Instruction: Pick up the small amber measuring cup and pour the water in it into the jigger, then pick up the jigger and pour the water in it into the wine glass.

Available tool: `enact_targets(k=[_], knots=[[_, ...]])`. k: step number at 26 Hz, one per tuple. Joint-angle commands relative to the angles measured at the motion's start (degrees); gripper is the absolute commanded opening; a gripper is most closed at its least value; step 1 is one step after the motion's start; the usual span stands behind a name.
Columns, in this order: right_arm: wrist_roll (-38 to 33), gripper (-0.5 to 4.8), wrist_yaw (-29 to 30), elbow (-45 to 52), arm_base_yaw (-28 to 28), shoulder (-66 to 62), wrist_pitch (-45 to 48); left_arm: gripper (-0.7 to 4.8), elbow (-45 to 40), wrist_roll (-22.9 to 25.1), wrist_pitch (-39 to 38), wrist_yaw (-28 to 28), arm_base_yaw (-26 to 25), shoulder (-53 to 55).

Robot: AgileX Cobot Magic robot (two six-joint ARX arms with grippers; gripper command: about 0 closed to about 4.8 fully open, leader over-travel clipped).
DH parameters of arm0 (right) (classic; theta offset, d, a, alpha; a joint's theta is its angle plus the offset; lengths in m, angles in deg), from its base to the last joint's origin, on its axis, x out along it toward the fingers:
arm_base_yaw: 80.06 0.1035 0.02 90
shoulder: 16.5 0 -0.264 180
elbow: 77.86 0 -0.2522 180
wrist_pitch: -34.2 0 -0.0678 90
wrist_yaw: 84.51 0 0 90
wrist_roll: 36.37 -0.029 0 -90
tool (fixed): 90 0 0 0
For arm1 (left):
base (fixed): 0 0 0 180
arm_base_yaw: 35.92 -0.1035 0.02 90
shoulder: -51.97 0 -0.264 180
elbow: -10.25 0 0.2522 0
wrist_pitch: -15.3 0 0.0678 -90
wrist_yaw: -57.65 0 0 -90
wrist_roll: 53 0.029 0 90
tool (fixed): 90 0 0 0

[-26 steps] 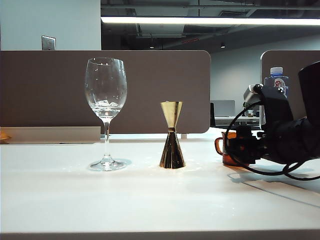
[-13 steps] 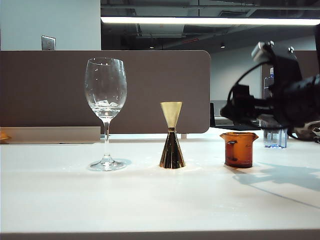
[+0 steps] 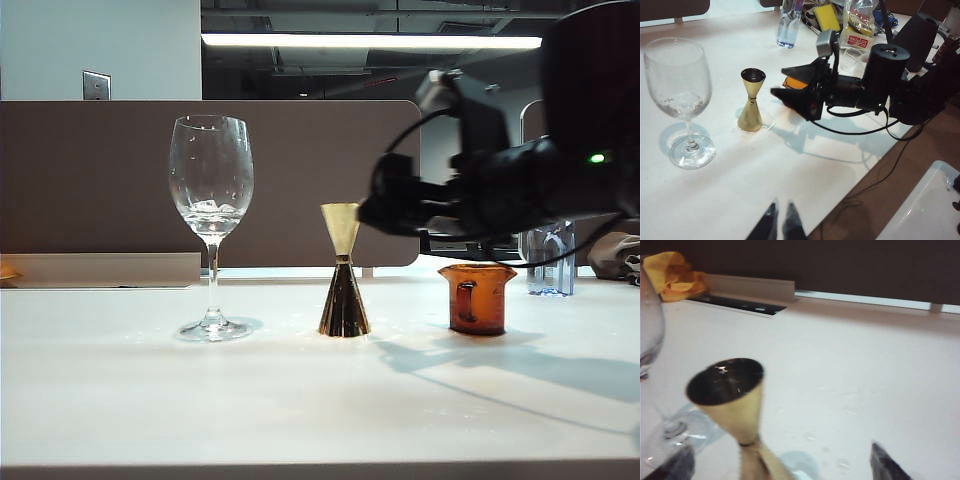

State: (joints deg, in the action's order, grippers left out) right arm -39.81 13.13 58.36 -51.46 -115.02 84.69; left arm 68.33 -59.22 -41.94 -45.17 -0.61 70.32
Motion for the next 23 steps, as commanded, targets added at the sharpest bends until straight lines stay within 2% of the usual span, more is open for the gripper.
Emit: enact_targets(k=[1,4,5,8,11,14,16,19,23], knots=[[-0.35,4.68,1.33,-2.12,2.01,-2.71,0.04,0.26,0.33,0.17,0.72,0.07,0.04,0.04],[-1.11,4.47,1.29,-3.48,3.48,-5.25,0.07,0.26,0.33,0.17,0.72,-0.04,0.04,0.04],[-1.11,4.04,1.29,-4.33,4.11,-6.67,0.09,0.26,0.33,0.17,0.72,0.00,0.04,0.04],[-1.36,3.80,1.46,-6.12,4.20,-8.70,0.04,0.26,0.33,0.17,0.72,0.02,0.04,0.04],[-1.36,3.31,1.46,-7.80,4.20,-9.94,-0.17,0.26,0.33,0.17,0.72,0.07,0.04,0.04],[-1.49,3.31,1.46,-9.86,4.20,-11.50,-0.39,0.26,0.33,0.17,0.72,0.02,0.04,0.04],[-1.55,3.04,1.46,-11.41,4.20,-12.44,-1.55,0.26,0.33,0.17,0.72,0.04,0.04,0.04],[-2.82,3.00,1.46,-12.85,4.17,-14.01,-1.73,0.26,0.33,0.17,0.72,0.02,0.04,0.04],[-2.82,2.09,1.46,-13.11,4.11,-14.43,-2.38,0.26,0.33,0.17,0.72,0.02,0.04,0.04]])
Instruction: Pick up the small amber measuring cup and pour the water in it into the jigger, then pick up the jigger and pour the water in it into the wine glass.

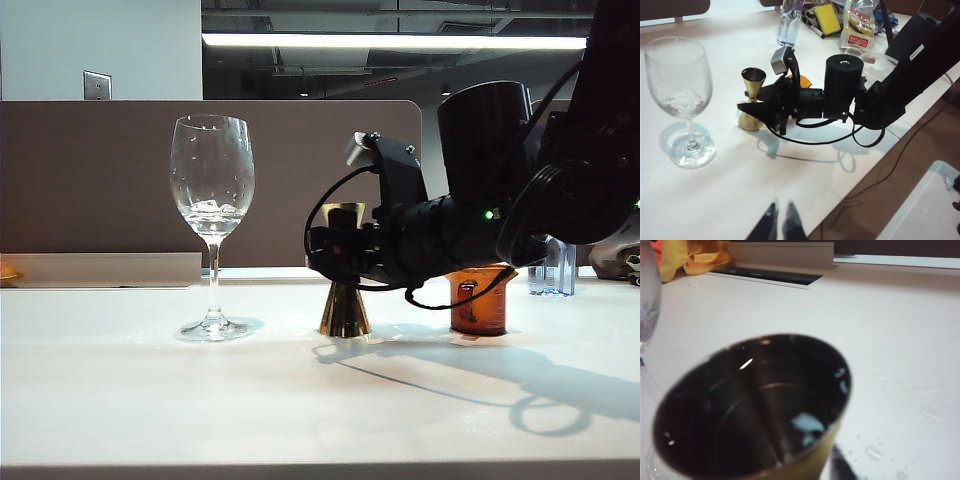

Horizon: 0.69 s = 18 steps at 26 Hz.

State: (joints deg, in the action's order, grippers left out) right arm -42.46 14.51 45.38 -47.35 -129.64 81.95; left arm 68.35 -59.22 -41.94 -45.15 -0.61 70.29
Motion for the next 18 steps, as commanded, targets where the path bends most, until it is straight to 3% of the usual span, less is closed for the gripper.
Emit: enact_targets(k=[1,3,5,10,16,18], knots=[[-0.17,2.09,0.09,-0.13,-0.04,0.20,0.33,0.26,0.31,0.17,0.72,0.00,0.04,0.07],[-0.17,1.87,0.09,-0.13,-0.04,0.20,0.33,0.26,0.31,0.17,0.72,0.02,0.04,0.07],[-0.17,1.21,0.09,-0.13,-0.04,0.20,0.26,0.26,0.31,0.17,0.72,0.00,0.04,0.07],[-0.15,0.99,0.09,-0.13,-0.04,0.20,-0.02,0.26,0.31,0.17,0.72,0.00,0.04,0.07],[0.22,-0.03,0.09,-0.17,-0.02,1.36,-0.07,0.26,0.31,0.17,0.72,0.00,0.04,0.07],[0.33,-0.05,0.07,-0.22,-0.02,2.29,-0.11,0.26,0.31,0.17,0.72,0.02,0.04,0.07]])
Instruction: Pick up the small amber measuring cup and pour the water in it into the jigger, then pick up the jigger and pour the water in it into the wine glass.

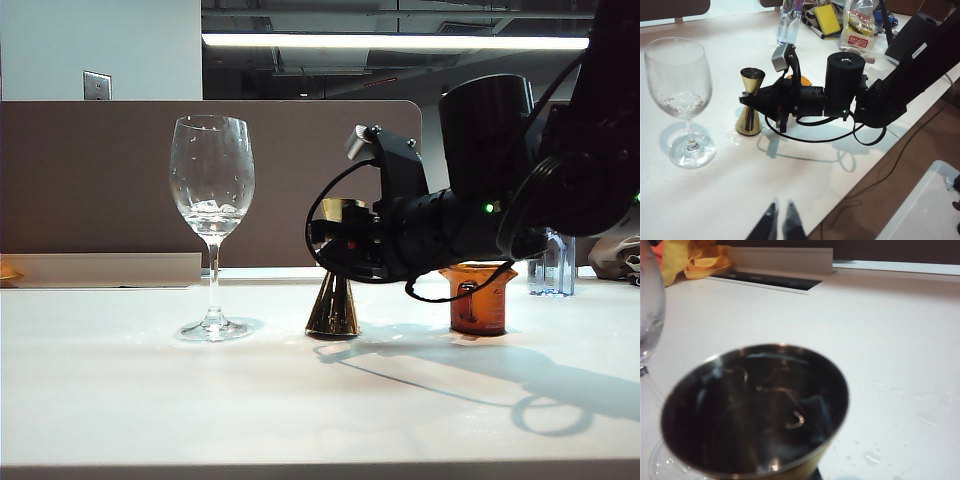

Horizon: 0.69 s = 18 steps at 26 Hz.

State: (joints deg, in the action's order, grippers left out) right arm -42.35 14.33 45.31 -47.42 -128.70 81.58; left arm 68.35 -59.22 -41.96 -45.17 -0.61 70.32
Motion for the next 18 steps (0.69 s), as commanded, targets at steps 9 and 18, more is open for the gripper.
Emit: enact_targets(k=[9,18], knots=[[3.98,-0.05,0.26,-5.86,0.07,10.08,-12.24,0.26,0.31,0.20,0.74,0.04,0.04,0.04],[8.48,-0.05,0.07,-19.28,1.14,14.36,-31.19,0.26,0.31,0.17,0.74,0.02,0.04,0.04]])
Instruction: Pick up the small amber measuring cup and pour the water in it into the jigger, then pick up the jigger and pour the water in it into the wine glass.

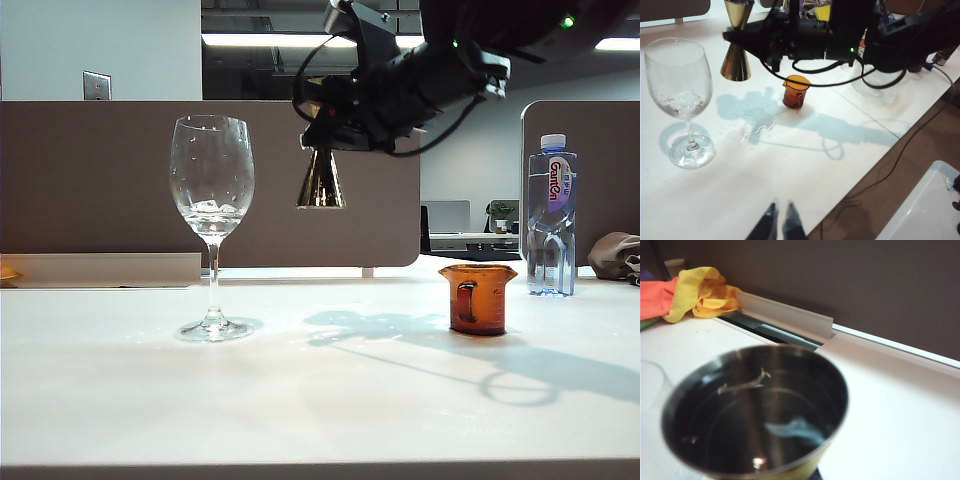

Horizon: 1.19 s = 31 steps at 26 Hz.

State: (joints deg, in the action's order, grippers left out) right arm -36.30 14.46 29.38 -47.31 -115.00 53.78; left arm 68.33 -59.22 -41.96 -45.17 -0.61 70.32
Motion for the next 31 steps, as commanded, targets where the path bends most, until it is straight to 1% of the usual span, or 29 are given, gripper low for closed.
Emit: enact_targets(k=[1,3,4,5,8,11,14,15,17,19,21,23,27,29,31], knots=[[3.43,-0.05,-0.07,-4.20,1.33,0.66,-4.57,0.26,0.33,0.17,0.74,0.02,0.04,0.04],[6.34,-0.05,-0.04,-7.21,2.12,0.66,-8.44,0.26,0.33,0.17,0.74,0.02,0.04,0.04],[6.84,-0.05,-0.09,-7.91,2.27,0.63,-9.20,0.26,0.33,0.17,0.74,0.04,0.04,0.04],[9.27,-0.05,-0.48,-9.14,2.95,0.63,-10.54,0.26,0.33,0.17,0.74,0.02,0.04,0.04],[13.35,-0.05,-0.50,-10.64,3.61,0.63,-12.90,0.26,0.33,0.17,0.74,0.00,0.04,0.04],[21.73,-0.05,-0.50,-11.63,4.26,0.61,-15.91,0.26,0.33,0.17,0.74,0.02,0.04,0.04],[27.26,-0.05,-0.52,-12.22,4.61,0.59,-18.29,0.26,0.33,0.17,0.74,0.02,0.04,0.04],[30.08,-0.05,-0.66,-12.41,4.63,0.59,-18.60,0.26,0.33,0.17,0.74,0.02,0.04,0.04],[33.77,-0.05,-2.97,-12.96,4.94,0.57,-19.41,0.26,0.33,0.17,0.74,-0.02,0.04,0.04],[37.64,-0.05,-3.06,-14.12,4.96,0.55,-21.20,0.26,0.33,0.17,0.74,0.00,0.04,0.04],[39.54,-0.05,-3.13,-15.06,4.96,0.24,-21.77,0.26,0.33,0.17,0.74,0.00,0.04,0.04],[41.55,-0.05,-4.68,-17.25,4.96,-0.48,-24.24,0.26,0.33,0.17,0.74,-0.02,0.04,0.04],[45.13,-0.05,-5.53,-19.89,4.98,-1.64,-27.58,0.26,0.33,0.17,0.76,-0.02,0.04,0.04],[45.70,-0.05,-5.90,-20.39,5.16,-2.12,-27.69,0.26,0.33,0.20,0.76,0.00,0.04,0.04],[48.06,-0.05,-7.21,-20.46,5.35,-2.27,-27.80,0.26,0.33,0.17,0.72,-0.07,0.04,0.04]])
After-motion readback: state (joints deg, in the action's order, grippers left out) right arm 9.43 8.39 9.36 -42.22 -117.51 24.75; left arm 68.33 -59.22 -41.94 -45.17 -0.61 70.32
